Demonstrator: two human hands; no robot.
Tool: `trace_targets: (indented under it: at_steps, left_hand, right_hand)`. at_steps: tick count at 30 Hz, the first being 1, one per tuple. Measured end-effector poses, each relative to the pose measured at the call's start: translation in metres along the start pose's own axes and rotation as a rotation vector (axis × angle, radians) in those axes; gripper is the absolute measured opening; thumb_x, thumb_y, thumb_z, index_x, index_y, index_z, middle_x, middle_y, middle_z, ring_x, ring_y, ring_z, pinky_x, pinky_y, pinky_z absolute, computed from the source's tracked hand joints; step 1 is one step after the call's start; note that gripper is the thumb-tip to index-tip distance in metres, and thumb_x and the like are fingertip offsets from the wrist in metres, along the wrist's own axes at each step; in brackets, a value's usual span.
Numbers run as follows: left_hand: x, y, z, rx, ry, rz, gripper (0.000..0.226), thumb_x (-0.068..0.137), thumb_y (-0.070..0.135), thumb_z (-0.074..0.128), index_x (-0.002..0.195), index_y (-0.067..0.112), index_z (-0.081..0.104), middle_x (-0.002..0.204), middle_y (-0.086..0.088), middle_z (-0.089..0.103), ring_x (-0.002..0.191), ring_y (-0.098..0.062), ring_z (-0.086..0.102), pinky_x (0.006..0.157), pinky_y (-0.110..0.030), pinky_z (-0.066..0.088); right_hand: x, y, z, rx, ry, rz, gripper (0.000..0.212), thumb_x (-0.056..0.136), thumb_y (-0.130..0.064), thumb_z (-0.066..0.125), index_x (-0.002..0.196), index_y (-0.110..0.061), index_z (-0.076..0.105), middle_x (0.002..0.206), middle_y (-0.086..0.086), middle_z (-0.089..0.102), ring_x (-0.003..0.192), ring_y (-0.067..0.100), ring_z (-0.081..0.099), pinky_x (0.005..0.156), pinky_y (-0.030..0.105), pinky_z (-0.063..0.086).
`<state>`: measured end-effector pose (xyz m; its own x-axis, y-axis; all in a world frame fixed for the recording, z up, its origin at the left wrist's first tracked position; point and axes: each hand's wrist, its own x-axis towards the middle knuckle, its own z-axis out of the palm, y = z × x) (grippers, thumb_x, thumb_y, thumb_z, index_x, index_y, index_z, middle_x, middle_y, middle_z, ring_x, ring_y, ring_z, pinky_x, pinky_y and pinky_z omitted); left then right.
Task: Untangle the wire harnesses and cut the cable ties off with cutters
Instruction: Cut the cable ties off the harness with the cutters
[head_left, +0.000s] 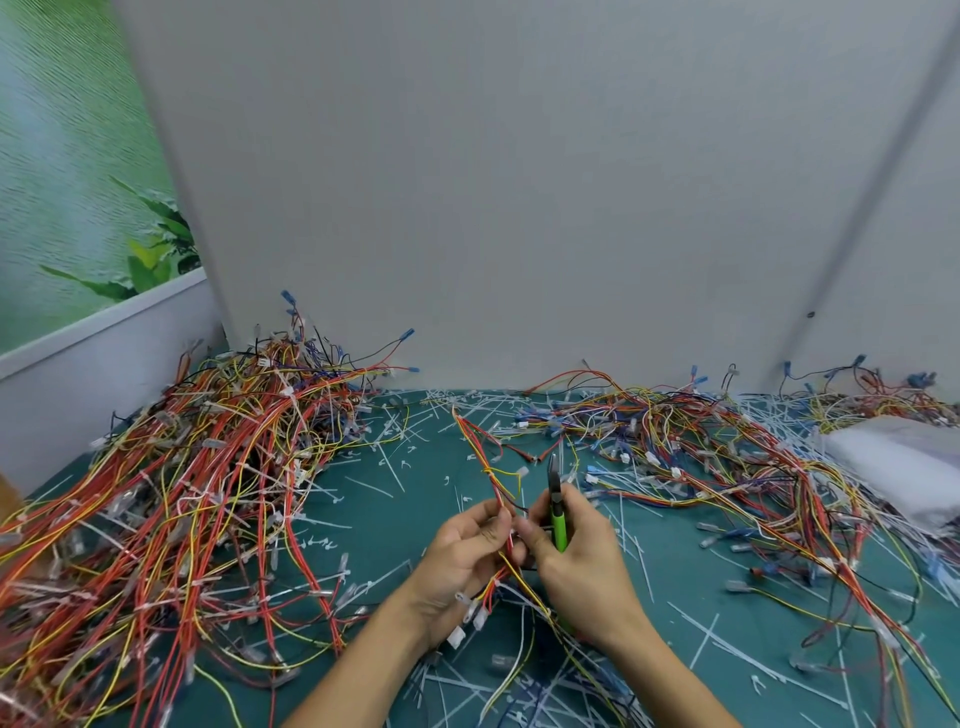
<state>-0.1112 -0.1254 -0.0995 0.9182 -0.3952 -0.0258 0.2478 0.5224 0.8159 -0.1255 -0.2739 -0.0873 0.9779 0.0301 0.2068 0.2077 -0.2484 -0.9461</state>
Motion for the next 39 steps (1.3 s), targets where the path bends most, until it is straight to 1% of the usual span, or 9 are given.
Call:
trace_targets:
  at_steps: [9, 14, 18, 21, 26, 29, 32, 36, 39]
  left_hand:
    - [-0.002, 0.002, 0.005, -0.022, -0.016, -0.01, 0.017, 0.093, 0.01, 0.056, 0.104, -0.001, 0.063, 0.077, -0.012, 0.058, 0.065, -0.017, 0.056, 0.065, -0.027, 0.053]
    - [0.001, -0.002, -0.002, -0.007, 0.008, 0.001, 0.02, 0.092, 0.015, 0.065, 0.104, 0.0, 0.07, 0.075, -0.014, 0.06, 0.067, -0.021, 0.059, 0.065, -0.03, 0.055]
    - [0.003, -0.004, -0.005, -0.013, 0.037, 0.004, 0.031, 0.088, 0.017, 0.064, 0.113, 0.003, 0.076, 0.075, -0.013, 0.061, 0.069, -0.021, 0.06, 0.066, -0.028, 0.055]
    - [0.004, -0.005, -0.006, -0.031, 0.04, 0.02, 0.036, 0.089, 0.017, 0.064, 0.122, 0.005, 0.072, 0.078, -0.011, 0.06, 0.07, -0.02, 0.061, 0.066, -0.027, 0.055]
    - [0.009, -0.008, -0.011, -0.023, 0.067, 0.068, 0.035, 0.091, 0.015, 0.064, 0.125, 0.011, 0.071, 0.079, -0.003, 0.061, 0.069, -0.017, 0.063, 0.077, -0.034, 0.053]
    - [0.01, -0.009, -0.014, -0.02, 0.081, 0.07, 0.035, 0.092, 0.016, 0.064, 0.126, 0.013, 0.071, 0.077, -0.003, 0.064, 0.07, -0.018, 0.065, 0.076, -0.034, 0.052]
    - [0.01, -0.006, -0.012, -0.05, 0.097, 0.076, 0.034, 0.09, 0.016, 0.065, 0.123, 0.012, 0.072, 0.075, -0.005, 0.064, 0.067, -0.019, 0.066, 0.067, -0.03, 0.056]
    - [0.008, 0.0, -0.01, -0.125, 0.127, 0.065, 0.035, 0.086, 0.015, 0.066, 0.12, 0.01, 0.073, 0.072, -0.009, 0.064, 0.063, -0.021, 0.067, 0.056, -0.03, 0.057]
    - [0.007, 0.003, -0.011, -0.163, 0.14, 0.065, 0.034, 0.085, 0.015, 0.065, 0.117, 0.009, 0.075, 0.071, -0.011, 0.065, 0.062, -0.022, 0.069, 0.055, -0.032, 0.059]
  right_hand:
    - [0.003, 0.0, -0.003, 0.063, -0.019, 0.022, 0.019, 0.097, -0.003, 0.065, 0.089, -0.01, 0.05, 0.062, 0.004, 0.067, 0.061, 0.017, 0.064, 0.065, 0.031, 0.053]
    - [0.003, -0.001, -0.004, 0.07, 0.033, 0.021, 0.023, 0.094, -0.004, 0.071, 0.087, -0.014, 0.051, 0.065, -0.008, 0.069, 0.06, 0.006, 0.064, 0.06, 0.016, 0.05]
    - [0.002, -0.003, -0.005, 0.024, 0.042, -0.007, 0.02, 0.093, -0.01, 0.074, 0.087, -0.015, 0.055, 0.066, -0.012, 0.069, 0.058, -0.003, 0.058, 0.061, 0.011, 0.044]
    - [0.004, -0.003, -0.007, 0.032, 0.092, -0.015, 0.018, 0.091, -0.015, 0.078, 0.088, -0.015, 0.059, 0.068, -0.01, 0.065, 0.062, 0.001, 0.056, 0.063, 0.016, 0.045]
    - [0.01, 0.001, -0.016, 0.148, 0.212, 0.091, 0.015, 0.092, -0.014, 0.075, 0.09, -0.011, 0.061, 0.073, 0.0, 0.059, 0.069, 0.016, 0.053, 0.069, 0.039, 0.051]
    - [0.014, 0.002, -0.02, 0.293, 0.282, 0.183, 0.016, 0.091, -0.013, 0.076, 0.091, -0.011, 0.059, 0.074, -0.002, 0.062, 0.072, 0.015, 0.06, 0.064, 0.03, 0.052]
    - [0.019, 0.001, -0.026, 0.372, 0.333, 0.237, 0.02, 0.088, -0.014, 0.079, 0.089, -0.015, 0.059, 0.072, -0.005, 0.059, 0.072, 0.013, 0.062, 0.066, 0.034, 0.052]
    - [0.023, 0.002, -0.034, 0.386, 0.361, 0.273, 0.021, 0.09, -0.016, 0.078, 0.091, -0.014, 0.057, 0.08, 0.003, 0.057, 0.076, 0.017, 0.059, 0.068, 0.038, 0.051]
    - [0.023, 0.002, -0.039, 0.394, 0.29, 0.342, 0.018, 0.093, -0.018, 0.074, 0.094, -0.014, 0.057, 0.083, 0.005, 0.055, 0.075, 0.018, 0.054, 0.066, 0.036, 0.048]
